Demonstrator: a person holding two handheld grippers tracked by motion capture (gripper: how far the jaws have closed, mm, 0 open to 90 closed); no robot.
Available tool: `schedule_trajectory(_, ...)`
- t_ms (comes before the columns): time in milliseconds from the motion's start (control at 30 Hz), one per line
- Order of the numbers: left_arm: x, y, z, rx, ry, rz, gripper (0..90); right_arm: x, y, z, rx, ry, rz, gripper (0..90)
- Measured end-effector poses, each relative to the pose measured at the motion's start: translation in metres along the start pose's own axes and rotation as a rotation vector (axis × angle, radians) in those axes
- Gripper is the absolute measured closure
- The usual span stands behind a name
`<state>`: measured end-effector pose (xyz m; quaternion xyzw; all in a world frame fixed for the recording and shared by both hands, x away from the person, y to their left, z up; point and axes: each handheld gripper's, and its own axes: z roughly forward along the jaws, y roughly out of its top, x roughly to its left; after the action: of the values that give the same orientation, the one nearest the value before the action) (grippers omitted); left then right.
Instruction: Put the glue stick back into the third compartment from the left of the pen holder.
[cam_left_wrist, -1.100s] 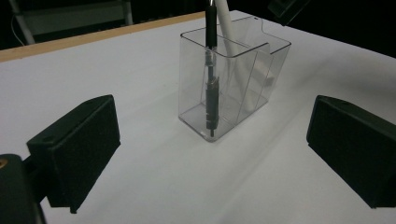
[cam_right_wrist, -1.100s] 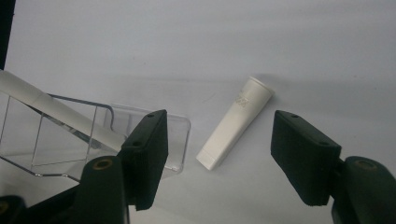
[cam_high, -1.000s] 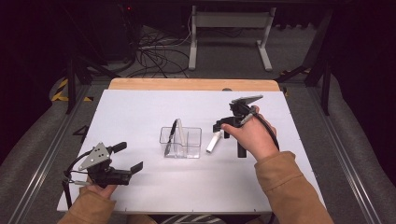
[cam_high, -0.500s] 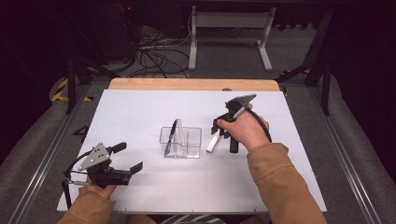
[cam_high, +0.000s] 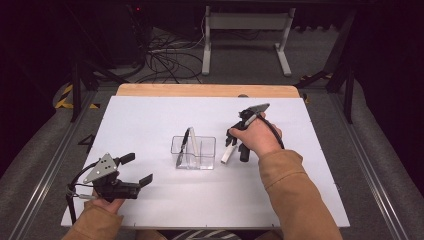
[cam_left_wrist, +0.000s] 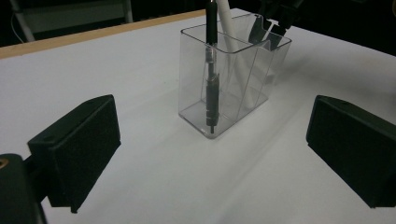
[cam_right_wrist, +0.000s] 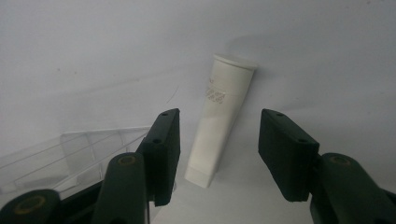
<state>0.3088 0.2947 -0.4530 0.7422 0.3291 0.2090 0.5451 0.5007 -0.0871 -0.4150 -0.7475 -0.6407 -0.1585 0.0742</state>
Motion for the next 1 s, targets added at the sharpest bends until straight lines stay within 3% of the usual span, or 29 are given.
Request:
schedule_trajectory(600, 0.000, 0.000, 0.001, 0.001, -0.005, -0.003, 3.6, 0.009, 0.004, 0.021, 0.031, -0.070, 0.084, 61.0)
schedule_trajectory(1000, 0.000, -0.001, 0.001, 0.001, -0.007, -0.001, 3.6, 0.014, 0.005, 0.034, 0.019, -0.122, 0.135, 65.8)
